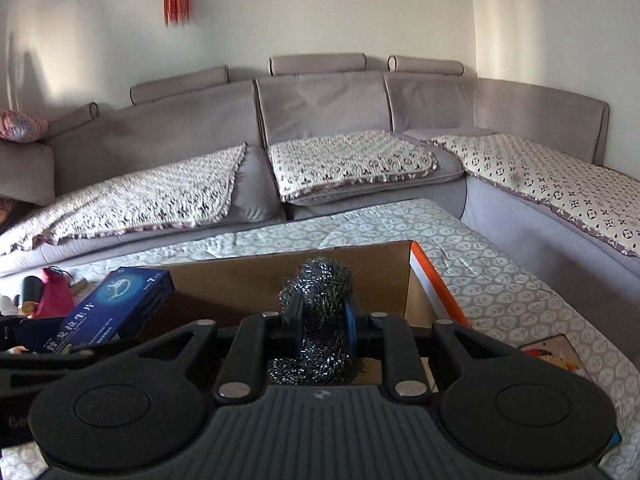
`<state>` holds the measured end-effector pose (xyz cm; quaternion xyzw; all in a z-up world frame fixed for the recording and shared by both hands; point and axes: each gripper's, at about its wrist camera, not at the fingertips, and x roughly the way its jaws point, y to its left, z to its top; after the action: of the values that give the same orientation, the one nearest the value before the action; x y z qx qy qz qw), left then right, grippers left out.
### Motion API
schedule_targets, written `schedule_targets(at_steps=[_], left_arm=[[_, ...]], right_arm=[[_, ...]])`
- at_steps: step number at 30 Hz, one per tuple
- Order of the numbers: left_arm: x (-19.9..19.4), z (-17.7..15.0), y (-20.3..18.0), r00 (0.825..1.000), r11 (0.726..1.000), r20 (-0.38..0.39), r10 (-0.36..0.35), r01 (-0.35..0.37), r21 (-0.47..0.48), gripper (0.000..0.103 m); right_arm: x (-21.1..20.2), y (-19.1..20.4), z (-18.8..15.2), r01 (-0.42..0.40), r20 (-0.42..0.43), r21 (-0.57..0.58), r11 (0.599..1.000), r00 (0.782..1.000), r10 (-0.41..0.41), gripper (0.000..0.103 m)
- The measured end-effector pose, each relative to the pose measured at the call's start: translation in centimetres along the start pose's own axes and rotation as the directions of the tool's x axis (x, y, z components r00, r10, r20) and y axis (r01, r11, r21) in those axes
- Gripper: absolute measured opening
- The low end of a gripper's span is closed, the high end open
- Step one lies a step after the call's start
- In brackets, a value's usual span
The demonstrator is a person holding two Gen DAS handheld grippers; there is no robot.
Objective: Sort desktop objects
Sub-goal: 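Lower both items into the cardboard box and open both tools, then move both tools back to the pile of items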
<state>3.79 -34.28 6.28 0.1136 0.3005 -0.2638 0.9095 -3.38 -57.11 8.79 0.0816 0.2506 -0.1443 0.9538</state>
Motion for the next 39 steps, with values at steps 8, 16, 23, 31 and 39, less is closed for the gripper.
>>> schedule_targets(at_steps=[8, 16, 23, 31, 39], left_arm=[[2.2, 1.6, -1.2, 0.997, 1.0, -0.073, 0.005, -0.004, 0.009, 0.056], [3.4, 1.4, -1.8, 0.992, 1.0, -0.123, -0.01, 0.012, 0.014, 0.057], [1.4, 0.8, -1.8, 0.997, 0.999, -0.071, -0.035, 0.037, 0.033, 0.089], [-2.2, 1.3, -1.5, 0.999, 0.998, -0.009, -0.052, 0.052, 0.018, 0.103], [-6.5, -0.6, 2.8, 0.999, 0.999, 0.018, -0.034, 0.035, -0.024, 0.103]], right_arm=[[3.6, -1.3, 2.2, 0.005, -0.169, 0.076, 0.997, 0.986, 0.008, 0.018], [5.1, -1.7, 1.9, 0.012, -0.228, 0.092, 0.996, 0.974, 0.01, 0.022], [4.4, -2.1, 2.4, 0.016, -0.205, 0.138, 0.99, 0.979, 0.012, 0.054], [2.4, -1.5, 3.8, -0.016, -0.163, 0.181, 0.983, 0.986, 0.046, 0.072], [-2.3, 3.0, 5.0, -0.143, -0.057, 0.172, 0.975, 0.986, 0.155, 0.094]])
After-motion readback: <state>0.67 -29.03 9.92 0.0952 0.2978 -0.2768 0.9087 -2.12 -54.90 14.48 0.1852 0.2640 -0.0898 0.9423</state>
